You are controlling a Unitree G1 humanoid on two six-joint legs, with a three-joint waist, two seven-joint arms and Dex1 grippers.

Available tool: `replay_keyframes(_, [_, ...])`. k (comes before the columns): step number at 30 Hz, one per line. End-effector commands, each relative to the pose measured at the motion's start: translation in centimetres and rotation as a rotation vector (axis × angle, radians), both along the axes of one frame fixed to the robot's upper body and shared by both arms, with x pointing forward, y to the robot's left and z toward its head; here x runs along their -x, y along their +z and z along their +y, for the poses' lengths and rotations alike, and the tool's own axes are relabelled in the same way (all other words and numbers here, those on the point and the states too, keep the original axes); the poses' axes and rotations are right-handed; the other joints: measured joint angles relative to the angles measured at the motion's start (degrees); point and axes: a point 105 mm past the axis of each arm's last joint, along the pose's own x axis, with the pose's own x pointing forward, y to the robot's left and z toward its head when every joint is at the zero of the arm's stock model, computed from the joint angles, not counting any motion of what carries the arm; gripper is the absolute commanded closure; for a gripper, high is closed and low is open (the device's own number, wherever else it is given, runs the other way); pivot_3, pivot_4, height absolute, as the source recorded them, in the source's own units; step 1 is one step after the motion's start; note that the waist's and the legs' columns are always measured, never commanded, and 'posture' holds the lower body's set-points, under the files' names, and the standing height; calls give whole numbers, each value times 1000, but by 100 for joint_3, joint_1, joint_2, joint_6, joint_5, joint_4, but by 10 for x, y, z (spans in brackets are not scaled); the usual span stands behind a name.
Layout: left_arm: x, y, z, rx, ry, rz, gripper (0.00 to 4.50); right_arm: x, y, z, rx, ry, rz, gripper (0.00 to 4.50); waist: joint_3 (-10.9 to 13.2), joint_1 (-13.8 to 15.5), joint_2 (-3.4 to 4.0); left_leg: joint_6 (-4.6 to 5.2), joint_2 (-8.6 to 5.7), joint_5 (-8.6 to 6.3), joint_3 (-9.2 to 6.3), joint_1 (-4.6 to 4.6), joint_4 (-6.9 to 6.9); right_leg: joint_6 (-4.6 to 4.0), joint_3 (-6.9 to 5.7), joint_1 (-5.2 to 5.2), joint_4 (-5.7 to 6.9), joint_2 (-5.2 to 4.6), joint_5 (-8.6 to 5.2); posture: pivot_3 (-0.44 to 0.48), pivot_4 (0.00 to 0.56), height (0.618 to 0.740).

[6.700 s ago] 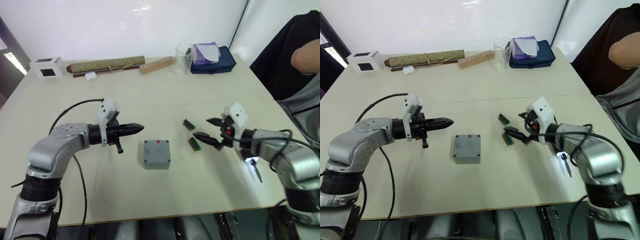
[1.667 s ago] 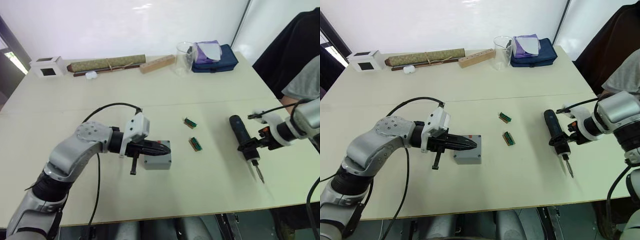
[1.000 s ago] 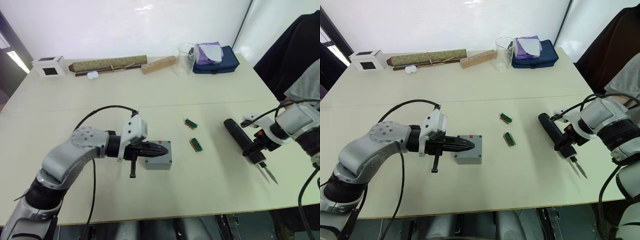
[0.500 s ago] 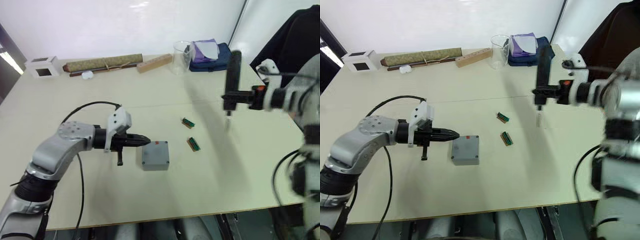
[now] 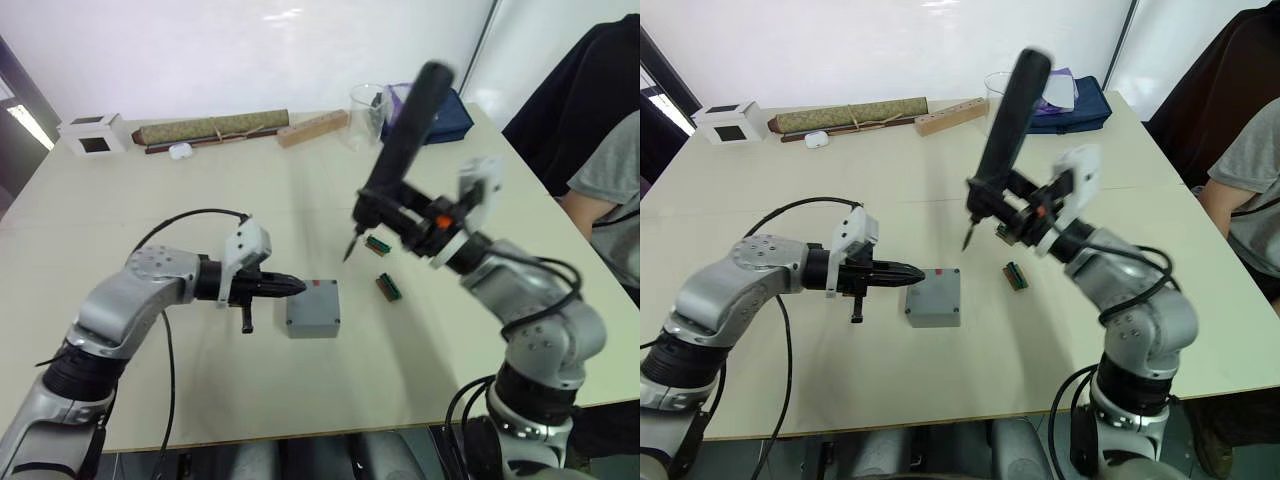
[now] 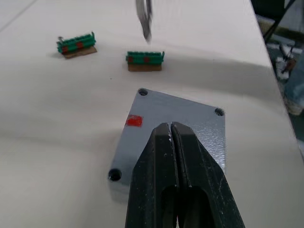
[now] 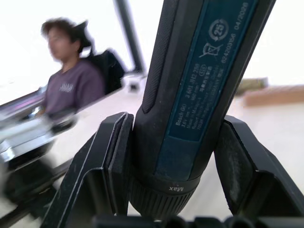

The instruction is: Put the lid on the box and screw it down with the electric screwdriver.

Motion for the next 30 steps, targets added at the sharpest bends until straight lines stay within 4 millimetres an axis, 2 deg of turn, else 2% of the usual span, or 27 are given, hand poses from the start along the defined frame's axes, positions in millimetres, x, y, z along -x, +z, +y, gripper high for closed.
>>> replay_keyframes(1, [-3, -11, -2, -59, -3, -37, 4500, 12, 16, 9, 12, 25, -139, 2351, 0, 7, 0, 0, 0, 0, 0, 0, 0, 0, 0, 0, 0, 0, 0, 0, 150, 740])
replay_keyframes(5, [-2, -27, -1, -123, -13, -59, 4500, 10, 12, 12, 41, 19, -156, 2351, -3, 23, -4, 0, -1, 0, -1, 2, 2, 0, 0, 3, 0, -1, 0, 0, 150, 740])
replay_keyframes(19, [-3, -28, -4, -109, -14, -62, 4500, -7, -4, 5, 131, -61, -194, 2351, -5, 21, -7, 0, -1, 0, -1, 8, 3, 0, 0, 11, -1, -1, 0, 0, 150, 740])
replay_keyframes(27, [-2, -28, -7, -97, -20, -58, 4500, -9, -25, 8, 196, -51, -160, 2351, -11, 28, -10, 0, -1, 0, -2, 18, 3, 0, -1, 21, -2, -2, 0, 0, 150, 740])
replay_keyframes(30, [0, -34, -3, -108, -19, -45, 4500, -5, -52, 9, 326, -30, -132, 2351, -29, 26, -12, 0, -1, 0, -2, 26, 2, 0, -1, 32, -4, -2, -1, 0, 150, 740])
